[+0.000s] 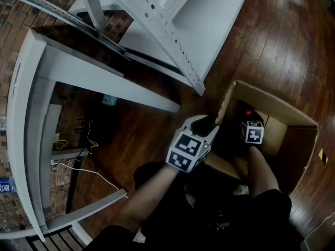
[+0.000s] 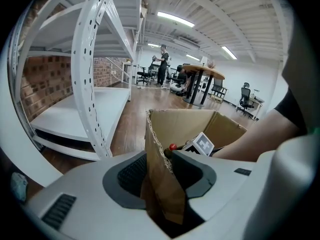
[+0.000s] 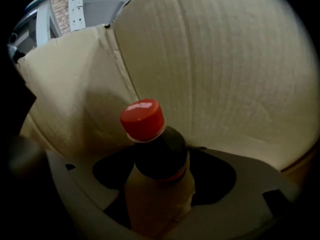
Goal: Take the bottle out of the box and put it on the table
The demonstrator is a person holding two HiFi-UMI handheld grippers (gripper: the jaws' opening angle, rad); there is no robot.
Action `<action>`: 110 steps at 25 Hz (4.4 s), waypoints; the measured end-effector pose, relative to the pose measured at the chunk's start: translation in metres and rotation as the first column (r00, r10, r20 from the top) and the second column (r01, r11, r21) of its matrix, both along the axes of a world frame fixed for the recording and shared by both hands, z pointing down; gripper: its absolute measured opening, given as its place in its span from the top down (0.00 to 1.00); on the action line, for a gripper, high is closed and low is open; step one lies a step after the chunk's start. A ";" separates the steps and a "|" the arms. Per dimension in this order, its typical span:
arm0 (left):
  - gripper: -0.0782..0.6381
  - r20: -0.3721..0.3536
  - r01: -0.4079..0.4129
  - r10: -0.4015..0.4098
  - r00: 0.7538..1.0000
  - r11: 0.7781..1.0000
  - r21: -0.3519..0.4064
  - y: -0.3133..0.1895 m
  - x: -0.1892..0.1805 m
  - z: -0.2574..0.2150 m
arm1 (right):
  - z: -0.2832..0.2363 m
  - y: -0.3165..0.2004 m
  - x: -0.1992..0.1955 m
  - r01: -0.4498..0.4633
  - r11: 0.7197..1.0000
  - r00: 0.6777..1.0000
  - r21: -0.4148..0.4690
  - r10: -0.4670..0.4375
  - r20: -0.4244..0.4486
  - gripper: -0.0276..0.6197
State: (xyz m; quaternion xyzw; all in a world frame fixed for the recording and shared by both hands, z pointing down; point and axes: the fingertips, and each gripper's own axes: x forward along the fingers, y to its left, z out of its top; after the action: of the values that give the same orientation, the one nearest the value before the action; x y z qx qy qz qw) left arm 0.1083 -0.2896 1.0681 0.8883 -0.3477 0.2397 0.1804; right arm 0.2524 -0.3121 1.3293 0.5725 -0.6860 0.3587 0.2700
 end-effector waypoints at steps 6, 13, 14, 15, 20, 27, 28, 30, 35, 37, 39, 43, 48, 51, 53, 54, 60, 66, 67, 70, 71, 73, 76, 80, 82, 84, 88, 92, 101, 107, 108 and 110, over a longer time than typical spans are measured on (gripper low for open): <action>0.66 -0.009 0.010 -0.010 1.000 1.000 0.003 0.007 -0.005 -0.003 | 0.008 -0.007 -0.005 0.007 1.000 1.000 -0.011 -0.006 0.015 0.46; 0.70 -0.026 0.005 -0.005 1.000 1.000 0.018 0.006 -0.004 -0.015 | -0.018 0.004 -0.002 0.002 0.999 0.999 -0.035 -0.003 -0.041 0.46; 0.70 -0.030 0.000 0.000 1.000 1.000 0.014 0.005 0.000 -0.020 | -0.033 0.005 -0.002 -0.001 1.000 1.000 -0.019 0.001 -0.031 0.46; 0.70 -0.035 -0.003 0.003 0.999 1.000 0.007 0.005 0.005 -0.028 | -0.052 0.005 -0.003 0.001 1.000 1.000 -0.001 -0.001 -0.021 0.46; 0.70 -0.077 -0.056 0.055 0.995 0.998 -0.011 0.011 0.045 -0.112 | -0.184 0.020 0.010 0.001 0.998 1.000 0.062 -0.003 0.020 0.46; 0.70 -0.188 -0.126 0.135 0.973 0.990 0.060 0.028 0.087 -0.296 | -0.410 0.094 0.046 -0.060 0.988 0.998 0.141 0.057 0.027 0.46; 0.70 -0.197 -0.132 0.141 0.970 0.990 0.059 0.033 0.088 -0.321 | -0.439 0.106 0.048 -0.063 0.987 0.998 0.146 0.060 0.027 0.46; 0.70 -0.187 -0.147 0.155 0.970 0.988 0.054 0.043 0.090 -0.370 | -0.494 0.128 0.051 -0.068 0.985 0.998 0.156 0.064 0.028 0.46; 0.70 -0.232 -0.162 0.184 0.955 0.981 0.111 0.053 0.096 -0.502 | -0.633 0.155 0.067 -0.069 0.976 0.998 0.205 0.067 0.018 0.46; 0.70 -0.272 -0.151 0.187 0.944 0.977 0.147 0.053 0.092 -0.555 | -0.690 0.158 0.073 -0.063 0.966 0.998 0.252 0.066 -0.004 0.46; 0.70 -0.278 -0.148 0.194 0.941 0.973 0.179 0.059 0.080 -0.599 | -0.739 0.166 0.071 -0.068 0.955 0.997 0.289 0.073 -0.006 0.46; 0.70 -0.294 -0.125 0.193 0.936 0.964 0.233 0.071 0.052 -0.661 | -0.814 0.181 0.061 -0.060 0.938 0.998 0.340 0.058 0.017 0.46; 0.70 -0.322 -0.083 0.172 0.931 0.959 0.271 0.077 0.028 -0.691 | -0.868 0.185 0.045 0.001 0.922 1.000 0.387 0.005 -0.015 0.46; 0.70 -0.329 -0.076 0.171 0.929 0.957 0.280 0.081 0.020 -0.698 | -0.886 0.183 0.035 0.022 0.910 1.000 0.415 -0.014 -0.023 0.46; 0.70 -0.329 -0.070 0.166 0.930 0.956 0.285 0.084 0.014 -0.700 | -0.896 0.179 0.026 0.044 0.903 0.999 0.427 -0.033 -0.033 0.46; 0.70 -0.326 -0.066 0.162 0.931 0.956 0.287 0.085 0.010 -0.700 | -0.899 0.176 0.019 0.060 0.900 0.998 0.432 -0.047 -0.040 0.46; 0.70 -0.327 -0.003 0.109 0.939 0.951 0.310 0.086 -0.033 -0.709 | -0.918 0.160 -0.037 0.185 0.871 0.983 0.455 -0.167 -0.079 0.46; 0.70 -0.308 0.141 -0.028 0.951 0.926 0.349 0.085 -0.116 -0.717 | -0.922 0.134 -0.122 0.349 0.819 0.934 0.456 -0.342 -0.101 0.46; 0.70 -0.307 0.169 -0.058 0.950 0.922 0.348 0.086 -0.134 -0.716 | -0.923 0.131 -0.139 0.373 0.807 0.923 0.458 -0.371 -0.100 0.46; 0.70 -0.303 0.260 -0.159 0.939 0.908 0.329 0.091 -0.188 -0.713 | -0.925 0.124 -0.192 0.464 0.757 0.877 0.460 -0.466 -0.118 0.46; 0.70 -0.301 0.291 -0.194 0.934 0.900 0.323 0.095 -0.207 -0.711 | -0.924 0.123 -0.211 0.497 0.735 0.857 0.461 -0.498 -0.129 0.46; 0.70 -0.292 0.353 -0.263 0.919 0.879 0.320 0.106 -0.246 -0.710 | -0.922 0.122 -0.252 0.555 0.691 0.816 0.463 -0.561 -0.139 0.46; 0.70 -0.282 0.447 -0.365 0.887 0.833 0.326 0.125 -0.308 -0.707 | -0.917 0.123 -0.317 0.633 0.620 0.743 0.465 -0.654 -0.140 0.46; 0.70 -0.274 0.577 -0.510 0.816 0.748 0.328 0.157 -0.390 -0.705 | -0.909 0.135 -0.401 0.728 0.516 0.627 0.451 -0.768 -0.133 0.46; 0.70 -0.273 0.639 -0.577 0.769 0.695 0.330 0.175 -0.425 -0.705 | -0.908 0.141 -0.441 0.765 0.464 0.564 0.448 -0.817 -0.117 0.46; 0.70 -0.274 0.699 -0.644 0.714 0.636 0.328 0.195 -0.459 -0.703 | -0.908 0.147 -0.482 0.801 0.398 0.490 0.447 -0.865 -0.110 0.46; 0.70 -0.272 0.803 -0.761 0.588 0.513 0.303 0.235 -0.519 -0.693 | -0.906 0.163 -0.562 0.866 0.259 0.332 0.429 -0.937 -0.105 0.46; 0.70 -0.274 0.864 -0.831 0.485 0.407 0.296 0.256 -0.569 -0.690 | -0.901 0.172 -0.627 0.901 0.140 0.199 0.412 -0.974 -0.104 0.46; 0.70 -0.291 0.911 -0.883 0.368 0.279 0.305 0.238 -0.622 -0.699 | -0.901 0.150 -0.711 0.918 -0.026 0.024 0.396 -0.992 -0.122 0.46; 0.70 -0.273 0.919 -0.891 0.364 0.295 0.263 0.207 -0.632 -0.681 | -0.877 0.121 -0.725 0.941 -0.028 0.006 0.339 -0.995 -0.099 0.46; 0.70 -0.266 0.919 -0.892 0.365 0.299 0.258 0.204 -0.633 -0.676 | -0.871 0.118 -0.726 0.944 -0.027 0.003 0.328 -0.996 -0.091 0.46; 0.70 -0.243 0.918 -0.897 0.369 0.309 0.249 0.200 -0.637 -0.664 | -0.855 0.114 -0.730 0.952 -0.024 -0.002 0.304 -0.997 -0.071 0.46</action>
State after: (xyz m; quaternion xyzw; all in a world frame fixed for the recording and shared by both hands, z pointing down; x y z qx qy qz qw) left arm -0.5288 -0.0892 0.4040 0.5616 -0.8162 0.0058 0.1356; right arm -0.4773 -0.1983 0.4740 -0.0792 -0.9489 0.0156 0.3051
